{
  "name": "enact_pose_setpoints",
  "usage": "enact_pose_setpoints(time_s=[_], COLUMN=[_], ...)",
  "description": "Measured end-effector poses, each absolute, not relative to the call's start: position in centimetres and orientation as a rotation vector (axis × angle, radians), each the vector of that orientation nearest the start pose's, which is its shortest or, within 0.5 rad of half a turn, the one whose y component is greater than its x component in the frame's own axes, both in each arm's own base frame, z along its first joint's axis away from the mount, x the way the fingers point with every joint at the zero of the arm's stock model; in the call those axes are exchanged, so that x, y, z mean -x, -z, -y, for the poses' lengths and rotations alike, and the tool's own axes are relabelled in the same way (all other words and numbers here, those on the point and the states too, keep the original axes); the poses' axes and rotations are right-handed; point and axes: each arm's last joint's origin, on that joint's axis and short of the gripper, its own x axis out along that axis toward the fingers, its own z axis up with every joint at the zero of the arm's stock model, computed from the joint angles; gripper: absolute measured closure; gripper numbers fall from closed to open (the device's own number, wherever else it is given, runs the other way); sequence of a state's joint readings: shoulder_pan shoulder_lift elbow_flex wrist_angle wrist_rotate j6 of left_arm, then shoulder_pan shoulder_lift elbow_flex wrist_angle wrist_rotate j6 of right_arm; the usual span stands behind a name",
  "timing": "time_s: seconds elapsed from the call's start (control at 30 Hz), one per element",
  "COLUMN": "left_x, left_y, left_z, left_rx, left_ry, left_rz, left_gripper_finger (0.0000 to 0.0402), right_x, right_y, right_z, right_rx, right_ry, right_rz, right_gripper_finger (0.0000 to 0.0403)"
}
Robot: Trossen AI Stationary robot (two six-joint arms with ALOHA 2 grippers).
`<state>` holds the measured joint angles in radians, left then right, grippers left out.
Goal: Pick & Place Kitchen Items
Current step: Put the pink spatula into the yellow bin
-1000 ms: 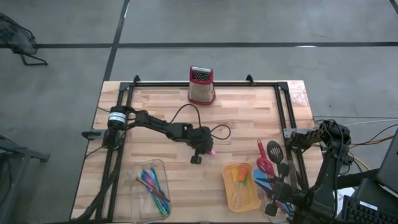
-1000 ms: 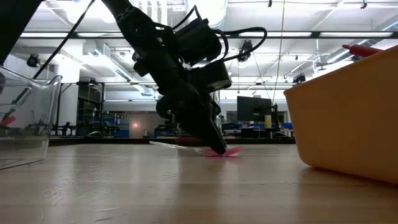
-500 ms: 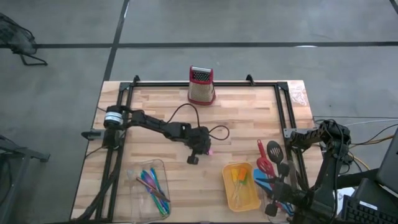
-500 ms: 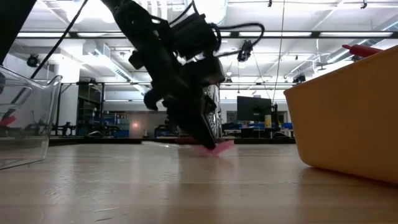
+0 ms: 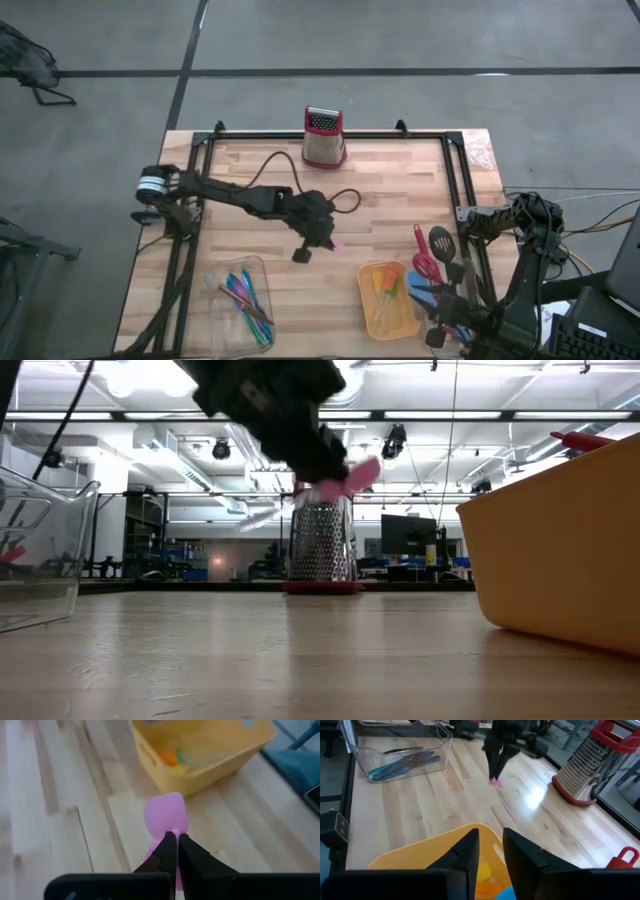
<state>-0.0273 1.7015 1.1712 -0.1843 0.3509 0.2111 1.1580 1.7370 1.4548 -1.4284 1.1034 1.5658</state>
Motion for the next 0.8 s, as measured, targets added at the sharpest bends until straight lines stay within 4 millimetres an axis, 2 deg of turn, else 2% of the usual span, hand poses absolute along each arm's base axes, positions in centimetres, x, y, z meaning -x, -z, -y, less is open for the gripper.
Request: enact_pose_setpoints(time_s=[0.27, 0.43, 0.6, 0.8], left_x=[-35.4, -35.5, -36.6, -39.1], left_y=[-27.1, -28.6, -29.6, -29.7], left_z=[4.0, 5.4, 6.6, 7.7], left_rx=[-0.113, -0.103, -0.162, -0.239], left_ry=[0.511, 0.608, 0.646, 0.676], left_rz=[-0.533, -0.486, -0.440, -0.433], left_gripper_finger=[0.0397, 0.0397, 0.0397, 0.0397], right_x=[-15.0, -17.5, -19.6, -19.9], right_y=[-27.1, -26.4, -26.4, -26.5], right_z=[-26.8, -26.7, -26.4, -26.2], right_rx=[0.054, 0.126, 0.243, 0.274], right_ry=[0.436, 0.414, 0.382, 0.388], right_rz=[-0.471, -0.500, -0.533, -0.530], right_gripper_finger=[0.0303, 0.0307, 0.0319, 0.0339])
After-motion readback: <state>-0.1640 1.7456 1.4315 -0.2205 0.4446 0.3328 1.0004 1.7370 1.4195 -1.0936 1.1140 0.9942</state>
